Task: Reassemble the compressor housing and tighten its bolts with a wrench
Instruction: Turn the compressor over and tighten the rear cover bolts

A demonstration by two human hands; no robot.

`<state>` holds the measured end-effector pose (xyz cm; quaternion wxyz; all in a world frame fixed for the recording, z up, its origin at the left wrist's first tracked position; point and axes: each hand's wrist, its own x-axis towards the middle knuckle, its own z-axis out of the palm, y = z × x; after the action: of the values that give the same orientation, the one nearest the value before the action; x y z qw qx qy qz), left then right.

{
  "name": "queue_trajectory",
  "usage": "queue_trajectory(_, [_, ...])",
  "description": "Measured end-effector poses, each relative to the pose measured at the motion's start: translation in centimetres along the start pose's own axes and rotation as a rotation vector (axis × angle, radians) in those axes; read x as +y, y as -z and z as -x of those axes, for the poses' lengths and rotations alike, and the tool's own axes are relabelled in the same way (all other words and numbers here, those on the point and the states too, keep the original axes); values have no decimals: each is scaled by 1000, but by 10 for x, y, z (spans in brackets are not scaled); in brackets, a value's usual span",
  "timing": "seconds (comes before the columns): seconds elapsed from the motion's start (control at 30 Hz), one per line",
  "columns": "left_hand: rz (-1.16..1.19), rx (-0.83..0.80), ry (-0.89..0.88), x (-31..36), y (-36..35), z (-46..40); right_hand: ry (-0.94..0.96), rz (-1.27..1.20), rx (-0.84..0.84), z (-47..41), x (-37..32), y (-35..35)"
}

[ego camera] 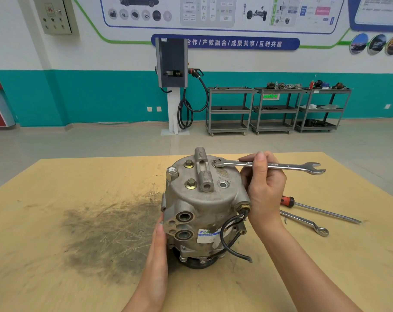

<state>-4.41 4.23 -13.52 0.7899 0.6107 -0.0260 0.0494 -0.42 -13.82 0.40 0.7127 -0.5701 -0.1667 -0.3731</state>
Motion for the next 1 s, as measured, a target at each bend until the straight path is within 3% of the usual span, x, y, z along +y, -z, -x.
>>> queue_trajectory(0.3, [33,-22,-12,-1,0,-2,-2,-6,-11,0,0,1])
queue_trajectory(0.63, [1,-29,-17,-1,0,-2,-161,-64,5,-7,3,1])
queue_trajectory(1.0, [14,-30,-14,0,-1,-1,-70,-25,14,-3,0,0])
